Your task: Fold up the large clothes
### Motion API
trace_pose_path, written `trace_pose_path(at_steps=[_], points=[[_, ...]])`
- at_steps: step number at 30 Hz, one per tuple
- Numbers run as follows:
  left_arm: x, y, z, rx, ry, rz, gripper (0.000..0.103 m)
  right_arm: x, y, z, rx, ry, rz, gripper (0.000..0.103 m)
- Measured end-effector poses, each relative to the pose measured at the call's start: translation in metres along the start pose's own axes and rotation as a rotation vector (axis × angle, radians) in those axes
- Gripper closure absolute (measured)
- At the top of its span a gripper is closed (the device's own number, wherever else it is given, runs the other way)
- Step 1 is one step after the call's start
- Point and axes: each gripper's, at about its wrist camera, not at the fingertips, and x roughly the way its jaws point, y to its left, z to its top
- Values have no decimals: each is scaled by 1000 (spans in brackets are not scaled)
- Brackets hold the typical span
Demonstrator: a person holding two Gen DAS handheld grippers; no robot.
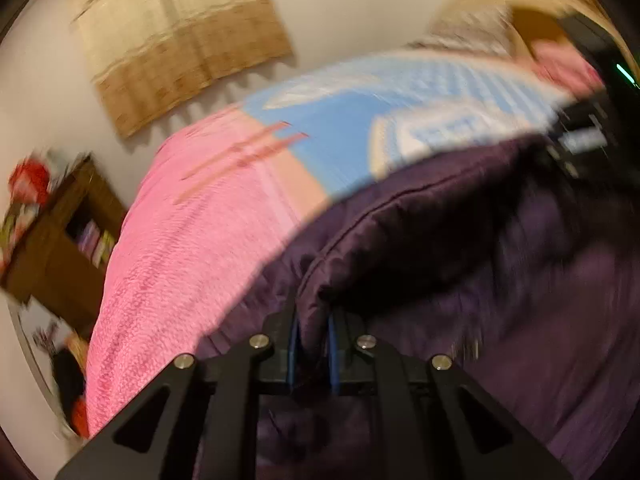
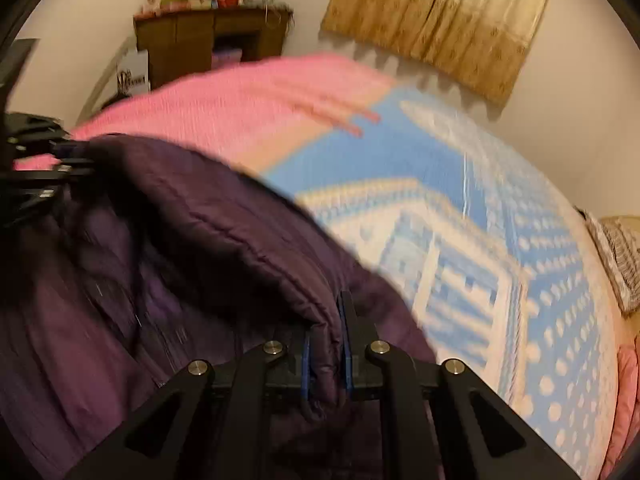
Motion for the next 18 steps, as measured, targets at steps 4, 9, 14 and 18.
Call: trace_pose_path(at_steps=[4, 9, 14, 18], points=[[2, -23, -10, 124, 20, 43, 90, 28, 7, -24, -27, 65, -33, 92], [-42, 9, 9, -94, -95, -92, 76, 32, 8, -30, -14, 58, -42, 92], [-58, 34, 36, -277, -196, -96, 34, 34, 8, -33, -10, 41, -31, 92], [-7, 34, 47, -313, -50, -27, 37, 32, 8, -34, -3, 35, -20, 92]])
